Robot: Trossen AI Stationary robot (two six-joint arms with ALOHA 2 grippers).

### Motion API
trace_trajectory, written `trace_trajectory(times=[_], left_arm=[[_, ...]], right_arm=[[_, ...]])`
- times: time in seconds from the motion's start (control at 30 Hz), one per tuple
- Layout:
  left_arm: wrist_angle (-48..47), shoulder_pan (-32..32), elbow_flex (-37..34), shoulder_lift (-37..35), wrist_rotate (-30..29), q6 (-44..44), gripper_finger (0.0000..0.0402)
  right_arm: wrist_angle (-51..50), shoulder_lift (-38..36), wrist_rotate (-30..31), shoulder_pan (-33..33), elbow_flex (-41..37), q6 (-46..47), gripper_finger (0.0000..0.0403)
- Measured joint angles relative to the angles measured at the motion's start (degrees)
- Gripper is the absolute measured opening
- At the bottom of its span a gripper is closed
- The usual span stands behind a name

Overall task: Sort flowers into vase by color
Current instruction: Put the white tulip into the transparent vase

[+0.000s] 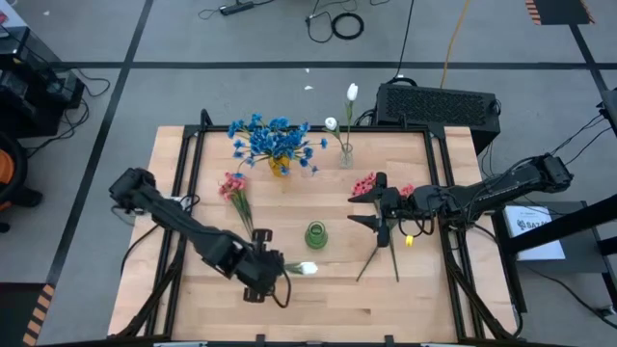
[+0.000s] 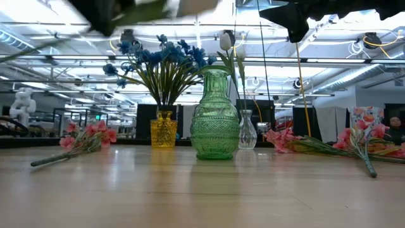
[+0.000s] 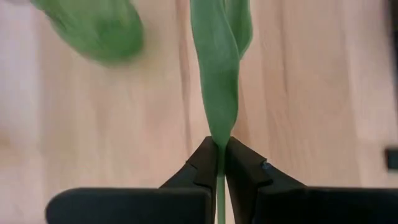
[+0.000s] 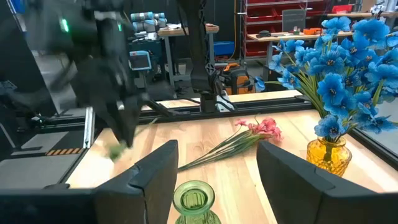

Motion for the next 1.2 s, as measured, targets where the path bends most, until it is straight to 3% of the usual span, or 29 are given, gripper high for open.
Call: trace_trajectory(times=[0.2,0.33,0.53,0.67,0.87,1.2], left_arm=[[2.85,-1.46,4.31,-5.17,-14.4,7.56,0.0025],[13.7,-1.56,4.74,-7.62,-22.6,18.72,0.0025],[30.34,-1.02,4.76,-8.82,-23.39,32.71,0.0025],[39.5,-0.04,4.76,-8.87,-23.4,37.62,0.0025],[47.74,2.41,4.76,-8.48,-23.15,38.57,0.0024],[50.87,5.04,4.74,-5.19,-22.88,35.61,0.0025]], right_arm=[[1.12,0.0,0.01,0.0,0.0,0.26,0.021],[3.06,0.24,0.03,0.13,0.0,-0.46,0.021],[11.02,3.74,-0.01,2.3,0.02,-4.75,0.021],[20.41,7.36,0.04,3.22,0.02,-8.42,0.021],[22.9,12.7,0.0,4.56,4.04,-10.63,0.021],[21.33,20.86,0.2,6.14,13.87,-11.65,0.021]])
